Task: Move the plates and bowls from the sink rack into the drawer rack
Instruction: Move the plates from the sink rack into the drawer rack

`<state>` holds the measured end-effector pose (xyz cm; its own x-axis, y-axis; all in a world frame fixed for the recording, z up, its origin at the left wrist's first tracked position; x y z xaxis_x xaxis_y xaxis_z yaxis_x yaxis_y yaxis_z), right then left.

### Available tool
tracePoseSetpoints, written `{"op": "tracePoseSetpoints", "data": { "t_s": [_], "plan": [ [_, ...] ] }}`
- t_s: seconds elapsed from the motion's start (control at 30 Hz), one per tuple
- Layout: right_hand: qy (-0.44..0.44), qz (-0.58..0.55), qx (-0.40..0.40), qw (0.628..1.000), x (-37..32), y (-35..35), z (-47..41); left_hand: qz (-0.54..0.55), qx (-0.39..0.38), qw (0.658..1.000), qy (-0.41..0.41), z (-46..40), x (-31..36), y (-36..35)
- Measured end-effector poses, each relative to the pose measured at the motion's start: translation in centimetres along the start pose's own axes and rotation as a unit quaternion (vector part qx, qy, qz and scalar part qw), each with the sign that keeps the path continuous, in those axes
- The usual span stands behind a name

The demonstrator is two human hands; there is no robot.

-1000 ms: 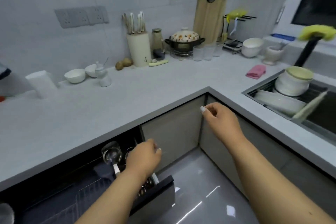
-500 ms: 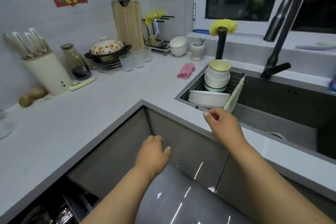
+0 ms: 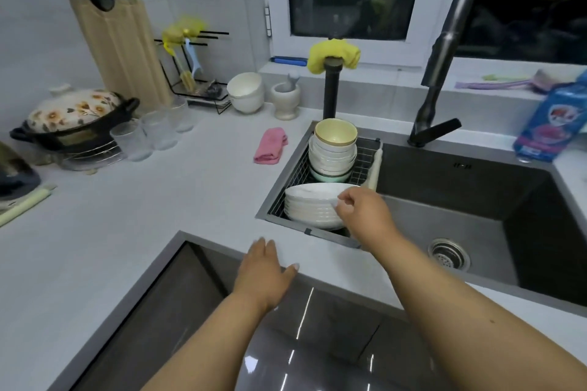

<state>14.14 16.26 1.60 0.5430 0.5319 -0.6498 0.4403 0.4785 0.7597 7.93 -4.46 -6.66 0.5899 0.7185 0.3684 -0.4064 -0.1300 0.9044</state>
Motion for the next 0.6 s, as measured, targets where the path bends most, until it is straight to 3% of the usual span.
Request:
{"op": "tracePoseSetpoints", "data": {
  "t_s": [0.33,0.5,0.6],
  "plan": [
    [-0.012,0.187,-0.075,0.979,0.0,-5.9,-6.2,-0.131,-0.082,0.987,-0.034,-5.3,-1.5,-1.6],
    [0.036,0.120,-0.092,0.988,-1.1,-6.2,-6.7,-0.150,-0.087,0.984,-0.047,-5.4,-1.6,-1.8],
    [0.092,0.143,-0.082,0.982,-2.5,-5.9,-6.8,-0.150,-0.090,0.983,-0.048,-5.2,-1.6,-1.8]
  ]
}}
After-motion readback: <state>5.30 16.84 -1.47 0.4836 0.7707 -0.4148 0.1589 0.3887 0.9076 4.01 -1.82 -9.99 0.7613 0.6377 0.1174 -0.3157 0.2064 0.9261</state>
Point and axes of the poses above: each hand's wrist, its own z-axis away from the middle knuckle, its own y-axis out of the back of the hand, x = y × z, the point moved 10 cm from there along -z, towards the middle knuckle, and after that the axes turned 8 degrees about -y, right-handed, at the moved point
